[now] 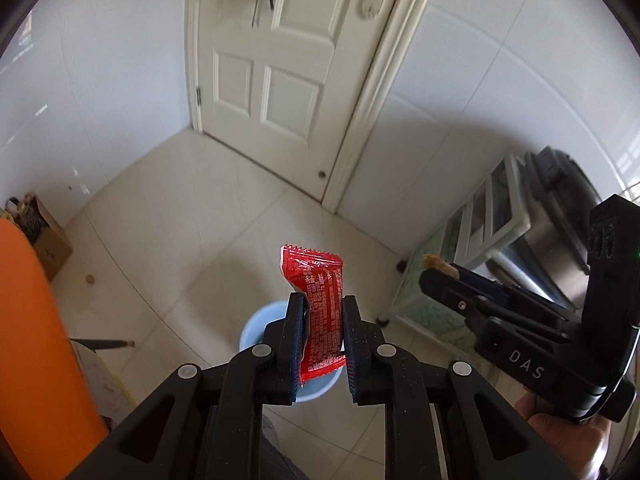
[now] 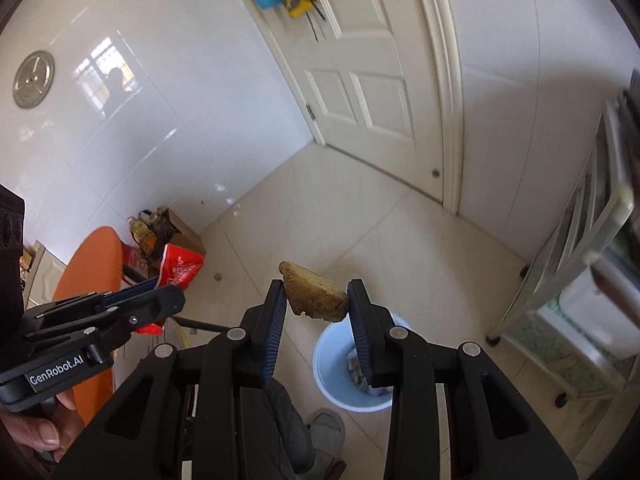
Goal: Collect trash
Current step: 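Carry the red wrapper and crumb over the bucket and open both grippers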
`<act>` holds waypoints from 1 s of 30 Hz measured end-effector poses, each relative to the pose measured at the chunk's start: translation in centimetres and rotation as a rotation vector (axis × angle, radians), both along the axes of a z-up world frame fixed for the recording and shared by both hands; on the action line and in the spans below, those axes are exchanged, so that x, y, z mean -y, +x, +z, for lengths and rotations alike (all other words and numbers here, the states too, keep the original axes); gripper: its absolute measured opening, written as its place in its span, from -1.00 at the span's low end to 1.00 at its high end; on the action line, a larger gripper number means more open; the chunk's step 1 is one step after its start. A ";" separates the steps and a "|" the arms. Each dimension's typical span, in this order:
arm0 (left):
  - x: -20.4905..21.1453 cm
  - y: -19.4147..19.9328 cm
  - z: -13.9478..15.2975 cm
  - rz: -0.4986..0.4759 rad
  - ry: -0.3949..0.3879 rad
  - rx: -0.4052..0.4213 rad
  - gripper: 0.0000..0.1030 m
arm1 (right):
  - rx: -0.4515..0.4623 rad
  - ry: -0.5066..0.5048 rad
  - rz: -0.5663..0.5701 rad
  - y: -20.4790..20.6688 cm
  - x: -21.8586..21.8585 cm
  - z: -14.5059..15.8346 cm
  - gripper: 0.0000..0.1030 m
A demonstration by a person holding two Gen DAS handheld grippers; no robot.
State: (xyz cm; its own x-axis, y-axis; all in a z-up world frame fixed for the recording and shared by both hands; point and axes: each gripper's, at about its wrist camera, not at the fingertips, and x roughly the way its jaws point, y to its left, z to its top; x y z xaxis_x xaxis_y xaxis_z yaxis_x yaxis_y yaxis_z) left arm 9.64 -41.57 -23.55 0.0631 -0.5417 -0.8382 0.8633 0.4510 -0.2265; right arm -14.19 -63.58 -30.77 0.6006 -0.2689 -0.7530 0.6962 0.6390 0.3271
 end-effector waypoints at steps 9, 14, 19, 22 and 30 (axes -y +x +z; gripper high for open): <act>6.8 3.6 -3.9 -0.006 0.134 -0.113 -0.70 | -0.061 0.155 -0.015 1.2 2.7 -6.8 -0.36; 11.5 6.0 -6.3 -0.007 0.181 -0.156 -0.63 | -0.071 0.209 -0.025 1.4 3.7 -9.2 -0.33; 12.8 6.5 -8.0 0.003 0.203 -0.140 0.34 | -0.082 0.229 -0.034 1.4 3.7 -10.1 0.28; 12.8 6.7 -7.9 0.044 0.210 -0.103 0.62 | -0.103 0.212 -0.067 1.1 3.5 -10.1 0.87; 12.3 4.9 -5.0 0.105 0.167 0.070 0.83 | -0.127 0.149 -0.120 0.3 2.6 -7.9 1.00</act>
State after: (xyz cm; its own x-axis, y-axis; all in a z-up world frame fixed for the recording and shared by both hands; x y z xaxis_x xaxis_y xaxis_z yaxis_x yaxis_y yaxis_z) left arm 14.58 -53.83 -28.50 0.1730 -0.3831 -0.9073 0.8203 0.5659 -0.0825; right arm -13.93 -66.21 -38.67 0.4686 -0.2126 -0.8575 0.8059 0.5005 0.3163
